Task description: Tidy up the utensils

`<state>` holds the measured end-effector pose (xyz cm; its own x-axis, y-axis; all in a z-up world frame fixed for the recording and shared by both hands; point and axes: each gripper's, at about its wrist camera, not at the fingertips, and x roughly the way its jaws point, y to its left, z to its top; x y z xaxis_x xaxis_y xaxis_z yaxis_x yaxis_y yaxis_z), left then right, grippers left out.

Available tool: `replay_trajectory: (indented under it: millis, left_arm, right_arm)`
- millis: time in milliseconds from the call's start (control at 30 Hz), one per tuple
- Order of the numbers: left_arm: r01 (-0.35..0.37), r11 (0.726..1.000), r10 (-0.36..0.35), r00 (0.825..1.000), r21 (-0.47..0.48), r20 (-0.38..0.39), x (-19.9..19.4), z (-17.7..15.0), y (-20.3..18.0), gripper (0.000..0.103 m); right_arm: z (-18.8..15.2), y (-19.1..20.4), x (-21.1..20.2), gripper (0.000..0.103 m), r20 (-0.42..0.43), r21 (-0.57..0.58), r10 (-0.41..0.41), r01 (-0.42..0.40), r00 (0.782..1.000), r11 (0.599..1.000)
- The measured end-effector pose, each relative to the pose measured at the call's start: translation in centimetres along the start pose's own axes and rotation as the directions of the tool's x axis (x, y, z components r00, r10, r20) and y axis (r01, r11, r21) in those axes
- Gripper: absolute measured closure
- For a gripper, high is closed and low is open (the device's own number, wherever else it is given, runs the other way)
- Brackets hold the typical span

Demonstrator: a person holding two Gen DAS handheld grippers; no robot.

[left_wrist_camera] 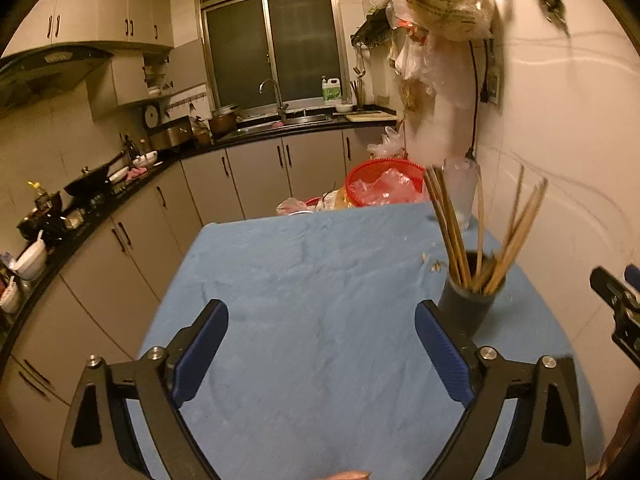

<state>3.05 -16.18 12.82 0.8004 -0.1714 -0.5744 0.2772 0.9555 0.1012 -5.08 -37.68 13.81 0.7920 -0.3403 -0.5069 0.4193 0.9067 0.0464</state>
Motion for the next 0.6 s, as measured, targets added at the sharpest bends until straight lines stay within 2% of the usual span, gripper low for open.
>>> replay_trajectory:
  millis: [167, 300, 400, 533, 600]
  left_arm:
    - [0.023, 1.000, -0.023, 1.000, 0.020, -0.005, -2.7, -2.8, 0.5, 0.007]
    - [-0.022, 0.999, 0.023, 0.999, 0.030, -0.023, -4.3, -4.9, 0.7, 0.007]
    - [-0.075, 0.996, 0.075, 0.997, 0.049, 0.002, -5.6, -6.2, 0.9, 0.007]
    - [-0.023, 0.999, 0.024, 0.999, 0.023, -0.027, -6.0, -7.8, 1.3, 0.007]
    - [-0.034, 0.999, 0.035, 0.999, 0.026, -0.030, -5.9, -8.3, 1.5, 0.007]
  right_arm:
    - [-1.9, 0.2, -2.8, 0.023, -0.014, 0.005, -0.032, 0.032, 0.999, 0.999]
    - [-4.2, 0.4, -6.2, 0.023, -0.002, 0.029, -0.065, 0.065, 0.998, 0.997]
    - [-5.9, 1.0, -8.3, 0.022, 0.007, 0.022, -0.063, 0.063, 0.998, 0.998]
    - [-7.5, 1.8, -9.3, 0.022, -0.006, 0.022, -0.054, 0.054, 0.999, 0.998]
    - [-7.8, 2.2, -9.3, 0.022, -0.014, 0.005, -0.071, 0.071, 0.997, 0.997]
